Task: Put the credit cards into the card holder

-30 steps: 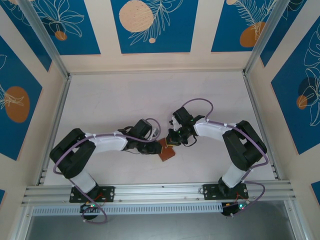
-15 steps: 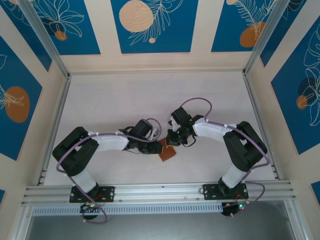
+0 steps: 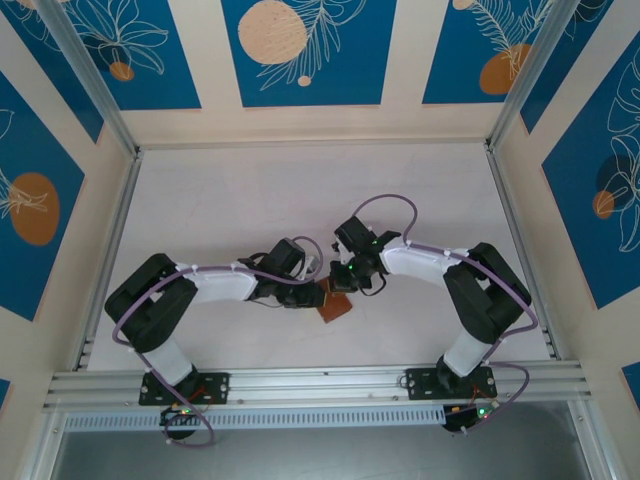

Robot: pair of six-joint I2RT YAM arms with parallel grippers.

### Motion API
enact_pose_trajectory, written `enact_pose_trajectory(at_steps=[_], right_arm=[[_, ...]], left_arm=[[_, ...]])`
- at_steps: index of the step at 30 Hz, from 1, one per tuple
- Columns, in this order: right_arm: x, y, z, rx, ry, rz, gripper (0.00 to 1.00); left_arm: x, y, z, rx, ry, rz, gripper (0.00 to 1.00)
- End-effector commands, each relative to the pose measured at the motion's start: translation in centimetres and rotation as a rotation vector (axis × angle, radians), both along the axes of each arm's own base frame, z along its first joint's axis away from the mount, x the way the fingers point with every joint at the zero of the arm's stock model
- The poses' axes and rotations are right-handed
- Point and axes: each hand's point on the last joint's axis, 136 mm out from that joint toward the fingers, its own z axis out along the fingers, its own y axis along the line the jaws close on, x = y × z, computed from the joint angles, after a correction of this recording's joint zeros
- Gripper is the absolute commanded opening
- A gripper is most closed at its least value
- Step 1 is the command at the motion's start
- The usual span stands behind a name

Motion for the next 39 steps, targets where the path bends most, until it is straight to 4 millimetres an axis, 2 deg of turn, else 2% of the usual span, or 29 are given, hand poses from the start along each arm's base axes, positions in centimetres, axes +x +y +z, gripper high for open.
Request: enact_pose_trajectory(at_steps=[1, 5, 15, 22, 39], right_arm=[[-2.6, -0.1, -2.0, -0.068, 0.085, 0.031, 0.00], [-3.3, -0.9, -2.9, -0.135, 0.078, 0.018, 0.00], [-3.9, -2.6, -3.1, -0.198, 0.046, -0.006, 0.00], [-4.9, -3.4, -4.2, -0.241, 0.021, -0.018, 0.00], [-6.3, -5.4, -6.1, -0.259, -0.075, -0.091, 0.00]], left_arm=[[0.4, 0.4, -1.6, 0.038, -0.007, 0.006, 0.25], [0.4, 0.4, -1.5, 0.039, -0.008, 0.008, 0.25], [0.5, 0.4, -1.6, 0.045, -0.008, 0.011, 0.25], [0.6, 0.4, -1.8, 0.053, 0.000, 0.009, 0.25], [0.8, 0.5, -2.0, 0.078, 0.008, 0.030, 0.25]])
